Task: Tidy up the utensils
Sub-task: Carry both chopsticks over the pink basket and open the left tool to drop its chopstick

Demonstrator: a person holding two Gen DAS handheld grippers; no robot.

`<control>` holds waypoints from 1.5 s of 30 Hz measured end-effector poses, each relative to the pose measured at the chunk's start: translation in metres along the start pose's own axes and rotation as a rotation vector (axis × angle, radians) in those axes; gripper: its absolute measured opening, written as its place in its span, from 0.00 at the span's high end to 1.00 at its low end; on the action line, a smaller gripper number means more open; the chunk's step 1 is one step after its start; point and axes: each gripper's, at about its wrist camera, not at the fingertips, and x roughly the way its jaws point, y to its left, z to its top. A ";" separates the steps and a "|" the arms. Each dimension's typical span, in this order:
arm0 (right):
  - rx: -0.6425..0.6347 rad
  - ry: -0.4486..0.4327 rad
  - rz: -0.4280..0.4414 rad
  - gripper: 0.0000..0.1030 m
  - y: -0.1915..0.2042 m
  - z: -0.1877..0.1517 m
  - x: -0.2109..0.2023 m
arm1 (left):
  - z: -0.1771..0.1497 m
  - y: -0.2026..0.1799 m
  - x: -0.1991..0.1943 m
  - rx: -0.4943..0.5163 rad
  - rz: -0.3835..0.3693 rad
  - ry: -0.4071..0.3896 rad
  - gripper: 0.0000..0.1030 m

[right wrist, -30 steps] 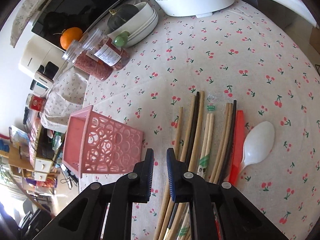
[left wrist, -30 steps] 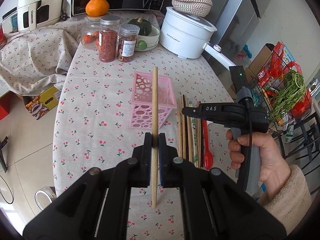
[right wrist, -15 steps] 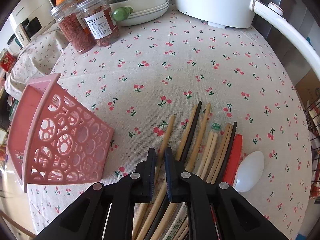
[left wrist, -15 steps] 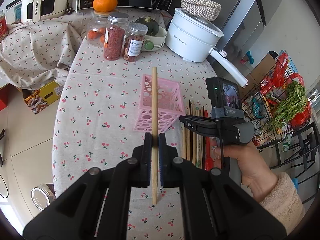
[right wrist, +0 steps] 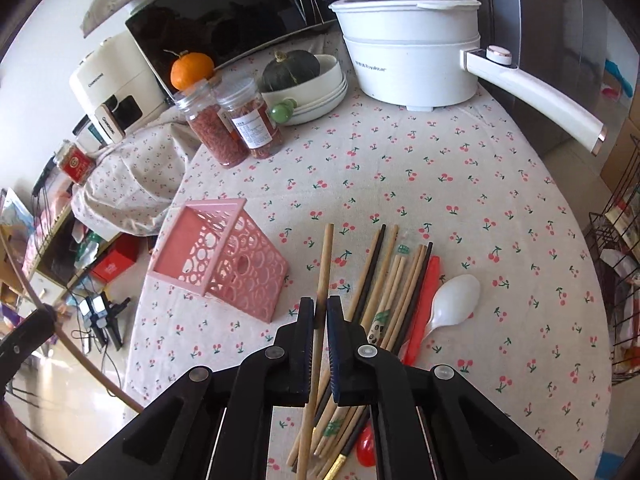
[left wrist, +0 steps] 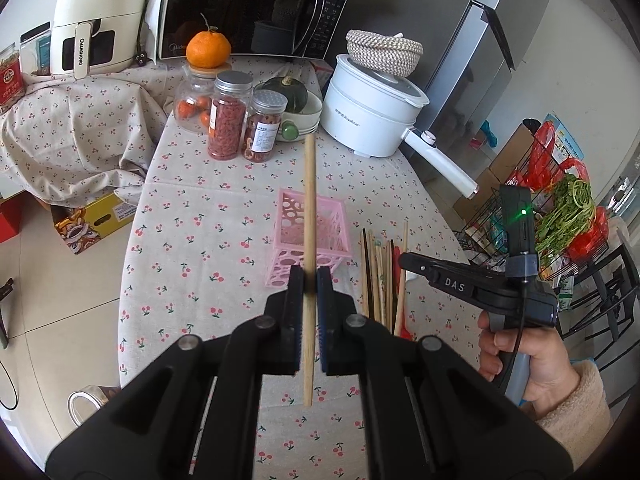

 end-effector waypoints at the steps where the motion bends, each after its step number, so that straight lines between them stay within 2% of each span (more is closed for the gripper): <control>1: 0.000 -0.019 0.009 0.94 0.000 -0.002 -0.010 | 0.001 -0.001 -0.004 0.003 -0.003 -0.015 0.93; 6: -0.018 -0.126 0.040 0.95 0.003 -0.016 -0.063 | 0.007 -0.009 -0.025 0.025 -0.031 -0.107 0.93; 9: -0.031 -0.187 0.067 0.95 0.010 -0.019 -0.088 | 0.011 -0.013 -0.040 0.041 -0.069 -0.191 0.93; 12: -0.057 -0.255 0.077 0.95 0.018 -0.019 -0.109 | 0.014 -0.015 -0.052 0.064 -0.076 -0.290 0.93; 16: -0.055 -0.318 0.100 0.95 0.021 -0.014 -0.128 | 0.021 -0.015 -0.060 0.074 -0.069 -0.413 0.93; 24: -0.036 -0.376 0.111 0.95 0.020 -0.004 -0.137 | 0.035 -0.014 -0.043 0.052 -0.026 -0.563 0.93; 28: -0.045 -0.387 0.090 0.95 0.022 -0.002 -0.136 | 0.040 -0.013 -0.011 0.060 0.030 -0.542 0.93; 33: -0.049 -0.392 0.081 0.95 0.023 0.001 -0.134 | 0.046 0.000 0.032 0.018 0.062 -0.430 0.93; 37: -0.033 -0.403 0.099 0.95 0.021 0.005 -0.136 | 0.049 0.016 0.056 -0.044 0.059 -0.348 0.93; 42: -0.026 -0.437 0.136 0.95 0.026 0.009 -0.142 | 0.049 0.024 0.067 -0.083 0.042 -0.296 0.93; 44: -0.039 -0.464 0.146 0.95 0.032 0.011 -0.146 | 0.049 0.023 0.066 -0.085 0.035 -0.279 0.85; 45: -0.042 -0.475 0.155 0.95 0.035 0.012 -0.148 | 0.049 0.022 0.064 -0.084 0.040 -0.274 0.73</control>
